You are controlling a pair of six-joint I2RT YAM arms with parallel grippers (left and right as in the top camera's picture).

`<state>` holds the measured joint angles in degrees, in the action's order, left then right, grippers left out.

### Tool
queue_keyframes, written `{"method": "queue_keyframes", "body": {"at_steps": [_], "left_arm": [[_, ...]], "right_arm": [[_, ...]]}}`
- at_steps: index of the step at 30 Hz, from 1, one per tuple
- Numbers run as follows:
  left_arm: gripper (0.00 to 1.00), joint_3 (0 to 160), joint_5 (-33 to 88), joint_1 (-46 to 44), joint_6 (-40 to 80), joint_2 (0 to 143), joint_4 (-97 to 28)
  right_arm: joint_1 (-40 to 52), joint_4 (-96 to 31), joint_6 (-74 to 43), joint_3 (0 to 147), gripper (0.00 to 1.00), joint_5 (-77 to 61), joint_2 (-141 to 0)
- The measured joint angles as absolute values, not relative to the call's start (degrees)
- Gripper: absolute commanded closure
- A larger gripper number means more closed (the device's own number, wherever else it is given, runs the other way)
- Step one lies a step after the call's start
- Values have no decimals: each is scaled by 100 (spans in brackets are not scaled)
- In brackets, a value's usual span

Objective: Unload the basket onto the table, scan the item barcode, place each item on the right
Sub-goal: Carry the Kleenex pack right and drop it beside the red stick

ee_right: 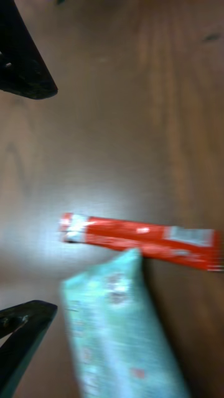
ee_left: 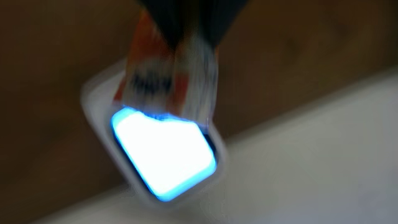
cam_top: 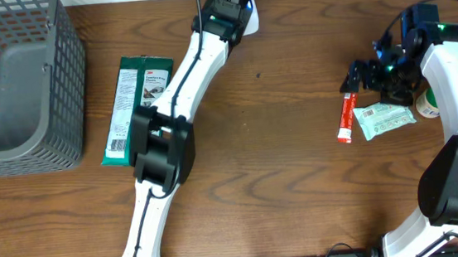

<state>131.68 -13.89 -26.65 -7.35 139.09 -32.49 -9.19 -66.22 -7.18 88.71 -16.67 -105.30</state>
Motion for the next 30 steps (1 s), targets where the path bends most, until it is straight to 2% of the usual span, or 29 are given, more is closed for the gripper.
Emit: {"method": "queue_keyframes", "body": {"at_steps": [5,8,13,18,20,21,22,23,24,26,30], "left_arm": [[93,13174,64,-2836,504,13019,-5151],[93,13192,943,-2980,1100,12713,-5887],[92,12696,1734,-3363,1597,12755,-5621],[92,11977,2010,-4049,2001,13203,-4482],[85,11848,2060,-4368,2137,13421,-3946],[77,11830,2078,-4480,2163,13500,-3815],[63,11782,2082,-4646,2224,13585,-3509],[53,11764,2078,-4794,2285,13668,-3229],[44,11762,2067,-4934,2276,13732,-3017],[33,11760,1900,-5207,2307,13793,-2681],[26,11780,1273,-5498,2025,13780,-2602]], "right_arm": [[-941,-6785,-727,8923,1,-2088,-10532],[-1085,-7251,-646,9343,1,-2569,-10538],[-1712,-7966,-565,10475,1,-2958,-10523],[-2349,-8486,-541,10860,1,-3059,-10495],[-2462,-8593,-539,10860,1,-3068,-10495],[-2504,-8630,-539,10860,1,-3068,-10495],[-2532,-8656,-539,10860,1,-3070,-10495],[-2539,-8685,-539,10860,1,-3072,-10495],[-2539,-8707,-539,10860,1,-3074,-10495],[-2530,-8713,-539,10860,1,-3096,-10495],[-2530,-8680,-539,10860,1,-3111,-10495]]}}
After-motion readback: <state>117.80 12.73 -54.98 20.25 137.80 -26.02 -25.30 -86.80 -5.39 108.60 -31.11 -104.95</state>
